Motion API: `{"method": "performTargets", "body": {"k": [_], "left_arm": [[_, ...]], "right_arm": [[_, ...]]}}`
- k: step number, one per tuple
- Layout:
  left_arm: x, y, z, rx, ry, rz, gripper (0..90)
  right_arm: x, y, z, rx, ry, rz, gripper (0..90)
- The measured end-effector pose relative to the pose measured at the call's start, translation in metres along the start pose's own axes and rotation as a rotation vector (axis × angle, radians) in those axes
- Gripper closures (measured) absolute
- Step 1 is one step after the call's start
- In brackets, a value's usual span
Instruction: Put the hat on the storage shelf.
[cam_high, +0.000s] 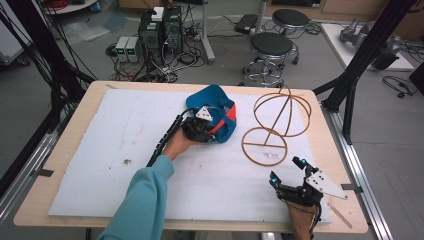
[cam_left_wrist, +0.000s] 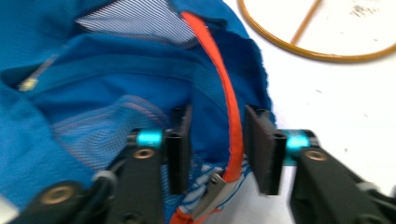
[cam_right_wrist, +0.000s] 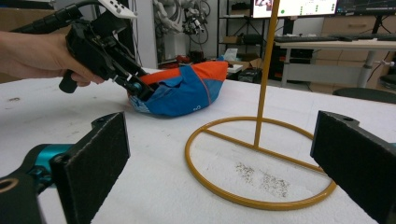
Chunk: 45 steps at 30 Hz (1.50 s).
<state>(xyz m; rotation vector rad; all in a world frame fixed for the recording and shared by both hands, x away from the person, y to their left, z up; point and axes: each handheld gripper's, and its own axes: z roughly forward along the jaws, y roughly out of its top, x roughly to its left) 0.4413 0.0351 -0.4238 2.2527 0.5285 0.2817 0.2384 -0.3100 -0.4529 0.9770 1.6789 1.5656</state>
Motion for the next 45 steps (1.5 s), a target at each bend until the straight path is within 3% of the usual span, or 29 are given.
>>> {"method": "performTargets", "body": {"k": [5, 14, 19, 22, 27, 33, 38, 45], "left_arm": [[-0.002, 0.0, 0.0, -0.023, -0.03, -0.028, 78.3], [-0.004, -0.001, -0.004, -0.05, -0.031, -0.03, 80.0], [-0.005, 0.002, -0.012, -0.154, -0.042, -0.03, 80.0], [-0.007, 0.002, -0.018, -0.192, -0.041, -0.039, 80.0], [-0.009, 0.003, -0.029, -0.315, -0.024, -0.051, 80.1], [-0.01, 0.009, -0.046, -0.439, -0.087, -0.088, 80.1], [-0.01, 0.012, -0.062, -0.506, -0.1, -0.099, 80.2], [-0.014, 0.019, -0.083, -0.538, -0.101, -0.087, 80.3]], "right_arm": [[0.0, 0.0, 0.0, 0.001, 0.0, 0.005, 3.4], [0.0, 0.0, 0.0, -0.004, -0.001, 0.001, 3.4], [0.0, 0.0, 0.0, -0.006, -0.003, 0.0, 3.4], [0.0, 0.0, 0.0, -0.004, -0.001, -0.002, 3.4], [0.0, 0.0, 0.0, -0.006, -0.003, -0.002, 3.4], [0.0, 0.0, 0.0, -0.006, -0.003, -0.005, 3.4], [0.0, 0.0, 0.0, -0.007, -0.003, -0.004, 3.4], [0.0, 0.0, 0.0, -0.004, -0.002, -0.005, 3.4]]}}
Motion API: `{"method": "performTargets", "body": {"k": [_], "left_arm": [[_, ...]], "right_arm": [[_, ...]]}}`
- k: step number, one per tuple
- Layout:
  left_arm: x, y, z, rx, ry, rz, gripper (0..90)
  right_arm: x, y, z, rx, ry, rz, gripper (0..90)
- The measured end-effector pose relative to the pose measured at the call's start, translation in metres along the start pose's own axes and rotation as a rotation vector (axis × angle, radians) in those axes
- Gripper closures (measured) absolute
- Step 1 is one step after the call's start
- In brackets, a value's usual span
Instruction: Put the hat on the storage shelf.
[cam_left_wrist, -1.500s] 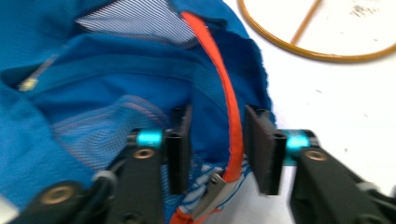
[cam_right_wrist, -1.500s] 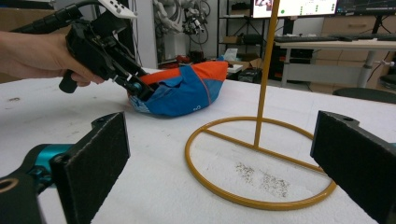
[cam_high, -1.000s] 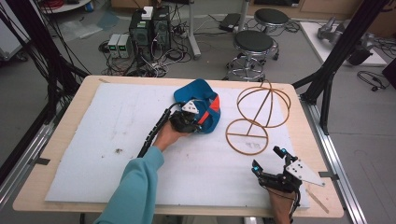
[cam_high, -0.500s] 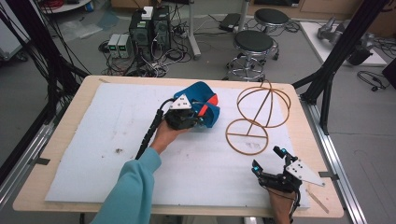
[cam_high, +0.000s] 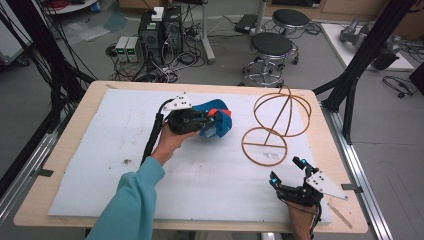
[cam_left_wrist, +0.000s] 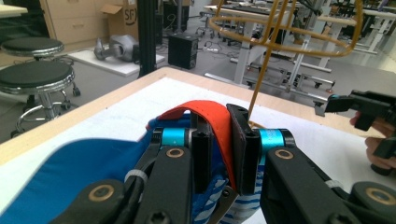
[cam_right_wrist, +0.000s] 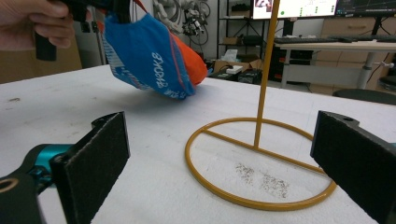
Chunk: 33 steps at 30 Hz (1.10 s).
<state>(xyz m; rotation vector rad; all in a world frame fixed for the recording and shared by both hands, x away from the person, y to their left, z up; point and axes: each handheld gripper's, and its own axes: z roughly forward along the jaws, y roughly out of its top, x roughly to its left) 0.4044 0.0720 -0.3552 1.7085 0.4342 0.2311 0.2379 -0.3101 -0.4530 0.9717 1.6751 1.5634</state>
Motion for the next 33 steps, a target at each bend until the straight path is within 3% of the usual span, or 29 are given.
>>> {"method": "performTargets", "body": {"k": [6, 11, 20, 25, 33], "left_arm": [[-0.013, 0.019, -0.008, -0.04, -0.026, -0.006, 80.4], [-0.025, 0.034, -0.014, -0.05, -0.039, 0.033, 80.5], [-0.043, 0.055, -0.022, -0.07, -0.073, 0.05, 80.5], [-0.057, 0.066, -0.027, -0.073, -0.095, 0.095, 80.6], [-0.079, 0.08, -0.034, -0.098, -0.138, 0.124, 80.7]], "right_arm": [[0.0, 0.0, 0.0, 0.001, -0.002, -0.002, 3.5], [0.0, 0.0, 0.0, 0.002, -0.003, -0.006, 3.4], [0.0, 0.0, 0.0, 0.004, -0.002, -0.006, 3.4], [0.0, 0.0, 0.001, -0.004, -0.003, -0.007, 3.4], [0.0, 0.0, 0.001, 0.002, -0.002, -0.009, 3.4]]}}
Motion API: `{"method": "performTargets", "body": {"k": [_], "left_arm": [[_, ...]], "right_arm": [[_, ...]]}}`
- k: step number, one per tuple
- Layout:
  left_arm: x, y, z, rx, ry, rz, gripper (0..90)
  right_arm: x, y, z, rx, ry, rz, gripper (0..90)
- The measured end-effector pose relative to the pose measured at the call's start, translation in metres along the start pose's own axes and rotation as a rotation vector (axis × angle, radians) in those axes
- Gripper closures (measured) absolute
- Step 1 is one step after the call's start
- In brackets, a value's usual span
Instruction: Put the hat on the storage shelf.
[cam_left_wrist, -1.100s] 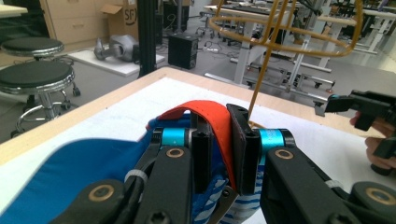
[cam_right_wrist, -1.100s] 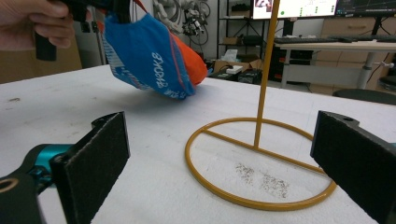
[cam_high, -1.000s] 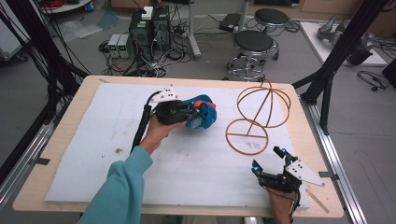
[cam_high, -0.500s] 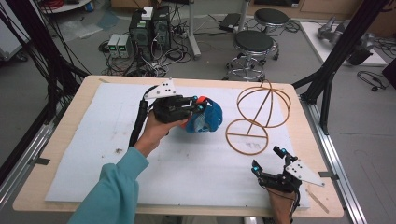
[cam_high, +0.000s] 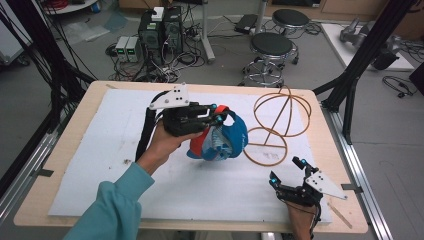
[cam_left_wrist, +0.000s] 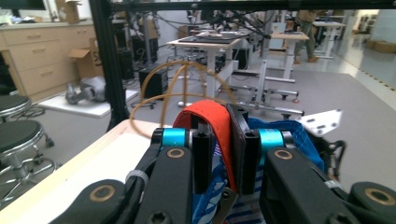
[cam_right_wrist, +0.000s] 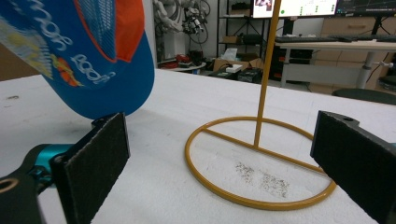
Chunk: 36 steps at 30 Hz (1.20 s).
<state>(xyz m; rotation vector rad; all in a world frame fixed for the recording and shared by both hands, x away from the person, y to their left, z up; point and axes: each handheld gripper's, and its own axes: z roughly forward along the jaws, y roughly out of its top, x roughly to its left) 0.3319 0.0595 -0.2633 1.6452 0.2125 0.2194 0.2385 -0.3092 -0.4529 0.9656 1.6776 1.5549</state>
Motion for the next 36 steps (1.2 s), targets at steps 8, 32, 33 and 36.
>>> {"method": "performTargets", "body": {"k": [8, 32, 33, 36], "left_arm": [[-0.027, 0.011, 0.009, 0.005, -0.072, 0.033, 80.7], [-0.067, 0.002, 0.013, -0.023, -0.274, -0.037, 80.9], [-0.068, 0.002, 0.013, -0.032, -0.277, -0.044, 80.9], [-0.068, 0.001, 0.013, -0.023, -0.284, -0.05, 80.9]], "right_arm": [[0.0, 0.0, 0.0, -0.001, -0.002, 0.001, 3.4], [0.001, 0.0, 0.0, 0.008, -0.005, 0.005, 3.4], [0.001, 0.0, 0.0, 0.008, -0.005, 0.005, 3.4], [0.001, 0.0, 0.001, 0.008, -0.006, 0.001, 3.4]]}}
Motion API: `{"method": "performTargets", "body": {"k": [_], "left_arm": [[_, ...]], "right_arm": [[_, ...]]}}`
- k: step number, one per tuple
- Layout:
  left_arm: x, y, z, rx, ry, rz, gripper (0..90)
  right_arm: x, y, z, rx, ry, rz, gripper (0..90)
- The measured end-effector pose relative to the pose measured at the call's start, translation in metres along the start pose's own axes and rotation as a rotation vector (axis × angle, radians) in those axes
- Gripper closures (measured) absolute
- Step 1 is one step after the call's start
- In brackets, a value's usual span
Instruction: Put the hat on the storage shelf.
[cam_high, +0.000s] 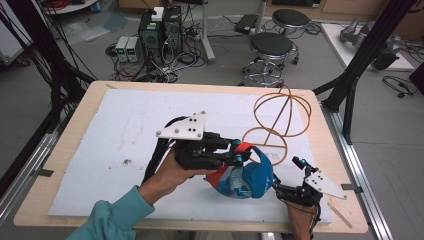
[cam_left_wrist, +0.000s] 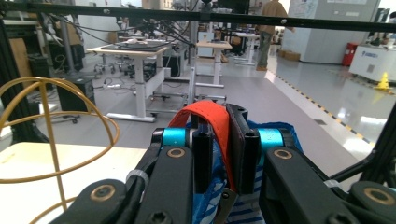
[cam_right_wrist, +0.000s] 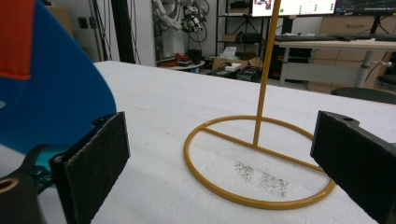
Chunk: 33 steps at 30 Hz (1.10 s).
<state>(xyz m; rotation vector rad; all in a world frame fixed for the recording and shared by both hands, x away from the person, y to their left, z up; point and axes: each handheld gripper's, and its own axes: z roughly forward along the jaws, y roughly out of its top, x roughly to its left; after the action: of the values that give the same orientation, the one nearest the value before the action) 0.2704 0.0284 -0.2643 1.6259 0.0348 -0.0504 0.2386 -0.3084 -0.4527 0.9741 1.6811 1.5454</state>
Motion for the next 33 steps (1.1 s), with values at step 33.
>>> {"method": "performTargets", "body": {"k": [33], "left_arm": [[0.093, -0.079, -0.028, 0.226, 0.387, -0.047, 81.1]], "right_arm": [[0.0, 0.0, 0.0, 0.003, 0.0, -0.003, 3.4]]}}
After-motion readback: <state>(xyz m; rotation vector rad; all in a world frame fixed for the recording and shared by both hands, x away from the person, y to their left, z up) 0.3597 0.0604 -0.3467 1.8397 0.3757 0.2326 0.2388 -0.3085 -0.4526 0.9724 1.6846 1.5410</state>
